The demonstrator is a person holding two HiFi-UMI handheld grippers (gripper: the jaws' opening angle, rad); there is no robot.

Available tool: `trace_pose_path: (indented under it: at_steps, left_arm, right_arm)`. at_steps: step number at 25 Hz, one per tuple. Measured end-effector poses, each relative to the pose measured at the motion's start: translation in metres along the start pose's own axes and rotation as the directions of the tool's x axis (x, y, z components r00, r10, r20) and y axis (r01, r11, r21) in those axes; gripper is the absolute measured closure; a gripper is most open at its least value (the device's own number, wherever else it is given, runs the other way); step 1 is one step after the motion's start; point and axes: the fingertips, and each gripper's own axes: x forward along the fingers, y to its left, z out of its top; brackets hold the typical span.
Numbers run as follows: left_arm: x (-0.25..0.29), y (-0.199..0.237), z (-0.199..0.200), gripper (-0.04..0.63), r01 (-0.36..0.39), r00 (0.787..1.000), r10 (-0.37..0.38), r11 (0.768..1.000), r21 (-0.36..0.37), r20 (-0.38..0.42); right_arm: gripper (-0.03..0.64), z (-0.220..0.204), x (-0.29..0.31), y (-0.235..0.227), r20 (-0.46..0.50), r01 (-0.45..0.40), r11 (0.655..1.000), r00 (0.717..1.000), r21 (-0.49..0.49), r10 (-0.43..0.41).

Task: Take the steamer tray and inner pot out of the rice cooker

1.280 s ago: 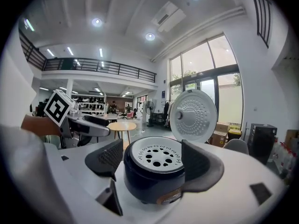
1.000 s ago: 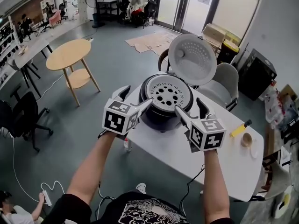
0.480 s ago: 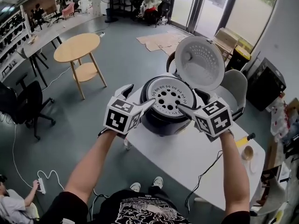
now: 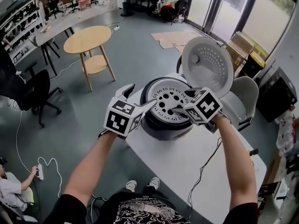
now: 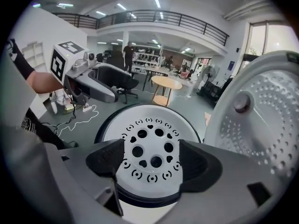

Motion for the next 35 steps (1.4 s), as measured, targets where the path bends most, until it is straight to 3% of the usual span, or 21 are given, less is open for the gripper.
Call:
trace_pose_path:
  at_steps: [6, 18, 31, 35]
  left_arm:
    - [0.012, -0.005, 0.001, 0.192, -0.040, 0.999, 0.039, 0.999, -0.009, -0.011]
    - [0.025, -0.005, -0.004, 0.192, -0.082, 0.996, 0.081, 0.997, -0.011, -0.044]
    - [0.026, 0.002, -0.006, 0.192, -0.095, 0.994, 0.094, 0.995, -0.022, -0.052]
    - [0.019, 0.009, -0.003, 0.192, -0.093, 0.995, 0.091, 0.995, -0.028, -0.049]
  right_arm:
    - [0.262, -0.017, 0.025, -0.015, -0.085, -0.090, 0.996, 0.992, -0.007, 0.089]
    - [0.262, -0.034, 0.067, -0.019, -0.245, -0.238, 0.968, 0.946, -0.084, 0.212]
    - [0.271, -0.040, 0.087, -0.020, -0.373, -0.270, 0.956, 0.904, -0.118, 0.209]
    - [0.305, -0.033, 0.087, -0.012, -0.387, -0.290, 0.949, 0.894, -0.121, 0.224]
